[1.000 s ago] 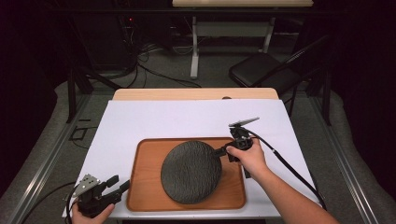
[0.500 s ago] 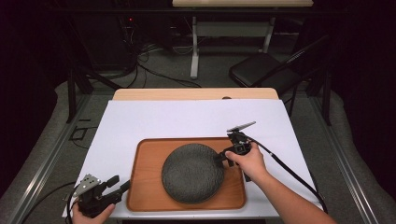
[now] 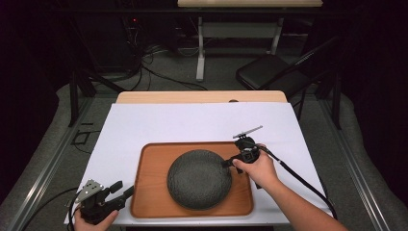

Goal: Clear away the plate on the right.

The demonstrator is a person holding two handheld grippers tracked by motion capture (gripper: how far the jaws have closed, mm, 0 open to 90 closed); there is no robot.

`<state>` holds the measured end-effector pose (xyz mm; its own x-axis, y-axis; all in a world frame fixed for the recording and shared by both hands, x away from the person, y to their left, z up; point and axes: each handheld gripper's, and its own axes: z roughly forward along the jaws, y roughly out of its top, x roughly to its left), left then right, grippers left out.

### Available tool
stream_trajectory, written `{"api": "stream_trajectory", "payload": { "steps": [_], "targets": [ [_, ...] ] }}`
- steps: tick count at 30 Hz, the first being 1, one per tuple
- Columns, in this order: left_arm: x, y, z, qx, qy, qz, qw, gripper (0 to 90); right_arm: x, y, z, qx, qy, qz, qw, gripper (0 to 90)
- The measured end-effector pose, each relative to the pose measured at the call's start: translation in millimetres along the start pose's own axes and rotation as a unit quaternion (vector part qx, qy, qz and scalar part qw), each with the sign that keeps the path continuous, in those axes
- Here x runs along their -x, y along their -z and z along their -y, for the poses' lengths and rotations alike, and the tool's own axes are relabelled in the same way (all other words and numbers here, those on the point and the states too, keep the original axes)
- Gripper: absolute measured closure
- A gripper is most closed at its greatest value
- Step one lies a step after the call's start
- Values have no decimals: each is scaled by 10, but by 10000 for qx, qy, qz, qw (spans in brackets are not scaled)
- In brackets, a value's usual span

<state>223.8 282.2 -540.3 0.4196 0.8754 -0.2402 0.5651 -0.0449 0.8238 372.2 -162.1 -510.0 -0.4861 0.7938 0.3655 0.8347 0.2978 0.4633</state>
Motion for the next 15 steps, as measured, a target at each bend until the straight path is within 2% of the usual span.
{"api": "stream_trajectory", "payload": {
  "steps": [6,9,10,15],
  "targets": [
    [-1,2,1,0,7,-6,10000,439,-95,219,99,321,502,339,9976,516],
    [1,1,1,6,5,-12,10000,439,-122,292,138,406,608,361,9967,514],
    [4,3,1,6,-7,-15,10000,439,-144,384,194,541,717,461,9949,513],
    [4,2,2,2,-7,-16,10000,439,-97,593,304,706,783,539,9930,510]
  ]
}}
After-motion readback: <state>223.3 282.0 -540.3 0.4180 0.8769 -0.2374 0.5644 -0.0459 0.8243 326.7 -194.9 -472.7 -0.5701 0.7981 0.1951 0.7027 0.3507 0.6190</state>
